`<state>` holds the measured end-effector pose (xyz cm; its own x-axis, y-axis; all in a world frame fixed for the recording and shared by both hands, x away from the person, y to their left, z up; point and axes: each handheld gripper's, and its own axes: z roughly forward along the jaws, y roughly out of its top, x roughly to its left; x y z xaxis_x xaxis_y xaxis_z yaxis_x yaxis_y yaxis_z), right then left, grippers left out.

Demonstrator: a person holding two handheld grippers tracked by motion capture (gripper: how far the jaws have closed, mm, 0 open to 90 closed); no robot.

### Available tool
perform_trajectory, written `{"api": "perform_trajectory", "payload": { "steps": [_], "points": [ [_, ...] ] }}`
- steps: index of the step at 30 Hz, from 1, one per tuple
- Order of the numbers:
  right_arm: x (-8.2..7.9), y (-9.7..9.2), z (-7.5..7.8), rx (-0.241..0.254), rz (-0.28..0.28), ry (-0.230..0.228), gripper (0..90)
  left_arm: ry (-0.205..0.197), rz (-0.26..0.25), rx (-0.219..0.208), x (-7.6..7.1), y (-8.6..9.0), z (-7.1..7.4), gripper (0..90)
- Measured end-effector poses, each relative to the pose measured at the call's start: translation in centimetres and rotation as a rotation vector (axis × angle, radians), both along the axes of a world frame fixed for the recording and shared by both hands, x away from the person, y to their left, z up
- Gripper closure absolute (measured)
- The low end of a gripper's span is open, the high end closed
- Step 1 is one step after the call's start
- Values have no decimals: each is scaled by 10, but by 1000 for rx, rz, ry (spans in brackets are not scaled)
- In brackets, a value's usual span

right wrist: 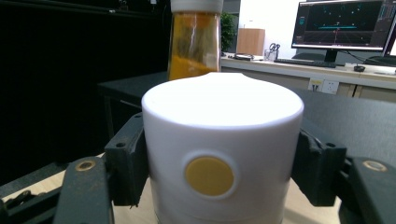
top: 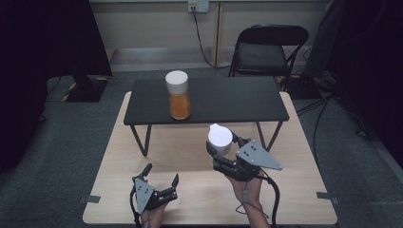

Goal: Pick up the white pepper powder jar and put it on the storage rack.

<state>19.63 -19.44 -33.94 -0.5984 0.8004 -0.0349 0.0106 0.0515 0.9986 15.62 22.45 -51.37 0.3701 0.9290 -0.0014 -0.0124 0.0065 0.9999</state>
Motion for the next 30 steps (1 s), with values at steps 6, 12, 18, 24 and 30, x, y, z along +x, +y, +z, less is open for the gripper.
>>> {"api": "perform_trajectory", "payload": {
  "steps": [6,12,18,24,30],
  "points": [
    [6,-2,13,8,2,-11,303,0,0,0,0,0,0,0],
    [15,-3,26,6,9,-12,303,1,0,0,0,0,0,0],
    [25,-2,36,0,-2,5,303,1,-1,-1,0,0,0,0],
    [37,0,46,0,-17,13,303,0,0,0,0,0,0,0],
    [44,2,60,-6,-28,6,303,1,-1,-1,0,0,0,0]
  ]
}}
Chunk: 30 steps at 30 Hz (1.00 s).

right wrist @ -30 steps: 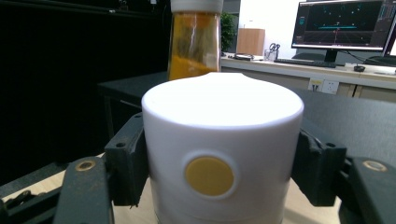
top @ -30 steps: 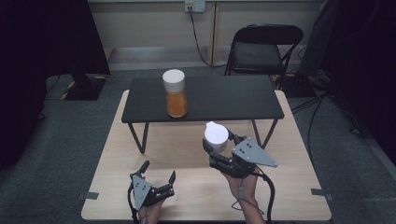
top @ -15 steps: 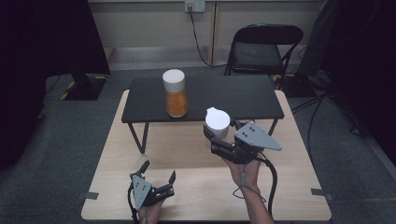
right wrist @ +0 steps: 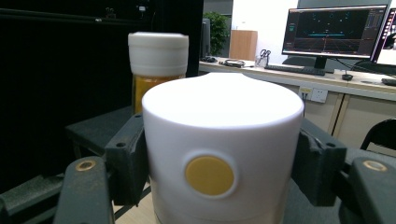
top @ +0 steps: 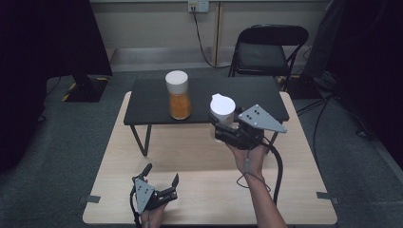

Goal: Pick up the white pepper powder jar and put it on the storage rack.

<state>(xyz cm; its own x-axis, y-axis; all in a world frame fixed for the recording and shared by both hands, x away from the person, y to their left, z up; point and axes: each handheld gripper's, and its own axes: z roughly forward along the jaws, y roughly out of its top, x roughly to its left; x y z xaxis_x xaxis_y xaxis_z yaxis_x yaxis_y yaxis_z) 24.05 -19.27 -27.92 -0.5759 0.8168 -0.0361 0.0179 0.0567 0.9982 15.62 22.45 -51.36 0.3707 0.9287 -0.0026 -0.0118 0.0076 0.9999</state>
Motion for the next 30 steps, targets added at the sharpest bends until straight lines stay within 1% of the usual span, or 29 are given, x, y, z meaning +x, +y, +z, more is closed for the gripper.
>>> {"api": "perform_trajectory", "payload": {
  "steps": [3,6,15,17,22,26,30],
  "points": [
    [4,3,6,-14,-17,-4,303,0,0,0,0,0,0,0],
    [9,6,9,-12,-29,2,303,0,0,0,0,0,0,0],
    [30,17,17,-8,-63,2,303,0,0,0,0,0,0,0],
    [33,22,17,-11,-68,-10,303,-1,1,-1,0,0,0,0],
    [41,29,19,-8,-84,-13,303,-1,1,1,0,0,0,0],
    [50,30,18,-5,-103,5,303,-1,0,1,0,0,0,0],
    [56,30,13,-1,-119,4,303,-1,0,0,0,0,0,0]
  ]
}}
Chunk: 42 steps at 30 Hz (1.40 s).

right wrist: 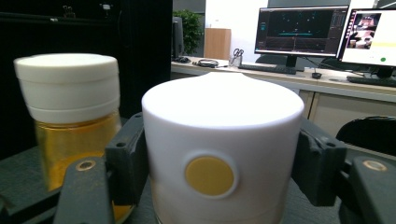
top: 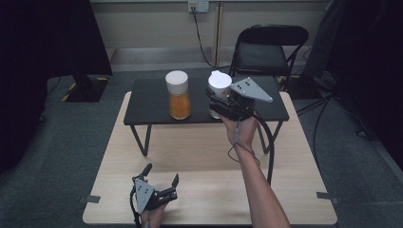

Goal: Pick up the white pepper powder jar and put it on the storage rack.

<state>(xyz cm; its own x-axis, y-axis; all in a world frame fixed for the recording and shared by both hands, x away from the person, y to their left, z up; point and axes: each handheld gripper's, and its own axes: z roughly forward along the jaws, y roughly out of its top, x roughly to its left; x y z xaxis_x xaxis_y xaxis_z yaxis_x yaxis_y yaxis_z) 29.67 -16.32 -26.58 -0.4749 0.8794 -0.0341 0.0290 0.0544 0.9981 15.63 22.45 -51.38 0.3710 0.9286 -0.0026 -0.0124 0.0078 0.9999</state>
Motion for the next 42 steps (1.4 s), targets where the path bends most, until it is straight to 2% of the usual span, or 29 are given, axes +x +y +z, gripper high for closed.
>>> {"api": "perform_trajectory", "payload": {
  "steps": [5,26,33,35,37,39,41,42],
  "points": [
    [5,-2,-5,24,-5,2,303,0,0,0,0,0,0,0],
    [12,-8,-4,38,19,22,300,0,0,0,0,0,0,0],
    [10,-8,-8,41,17,9,296,0,3,2,0,0,0,0],
    [9,-6,-8,43,4,8,238,-1,3,2,0,0,0,0],
    [8,-4,-13,66,-6,-11,104,-1,3,2,0,0,0,0],
    [3,3,-16,66,-51,-35,11,-1,3,2,0,0,0,0],
    [1,4,-19,58,-59,-61,0,-1,3,2,0,0,0,0],
    [1,3,-18,59,-57,-61,0,-1,3,1,0,0,0,0]
  ]
}}
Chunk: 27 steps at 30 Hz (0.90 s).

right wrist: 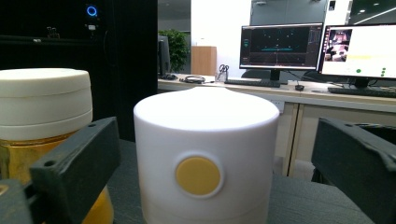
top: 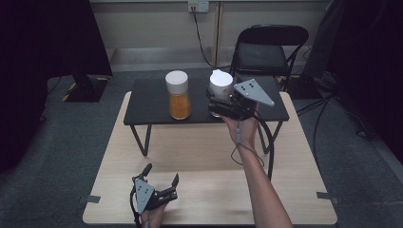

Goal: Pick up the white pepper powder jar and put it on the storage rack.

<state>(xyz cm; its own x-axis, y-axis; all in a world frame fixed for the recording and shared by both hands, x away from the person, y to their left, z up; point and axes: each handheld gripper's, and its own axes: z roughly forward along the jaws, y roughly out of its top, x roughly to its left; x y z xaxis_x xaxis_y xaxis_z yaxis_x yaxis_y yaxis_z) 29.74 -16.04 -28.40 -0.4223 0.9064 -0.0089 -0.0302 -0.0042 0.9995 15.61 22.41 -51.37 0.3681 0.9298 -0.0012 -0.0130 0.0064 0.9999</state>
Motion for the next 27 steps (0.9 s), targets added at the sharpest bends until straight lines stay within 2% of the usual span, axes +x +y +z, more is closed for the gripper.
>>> {"api": "perform_trajectory", "payload": {
  "steps": [5,11,16,27],
  "points": [
    [-2,-6,0,15,19,7,0,0,0,0,0,0,0,0],
    [-11,-10,-1,16,28,-11,0,-2,-2,-1,0,0,0,0],
    [-19,-15,-7,35,36,-40,0,0,-3,0,0,0,0,0],
    [-34,-18,-12,13,55,-64,0,0,-3,-1,0,0,0,0]
  ]
}}
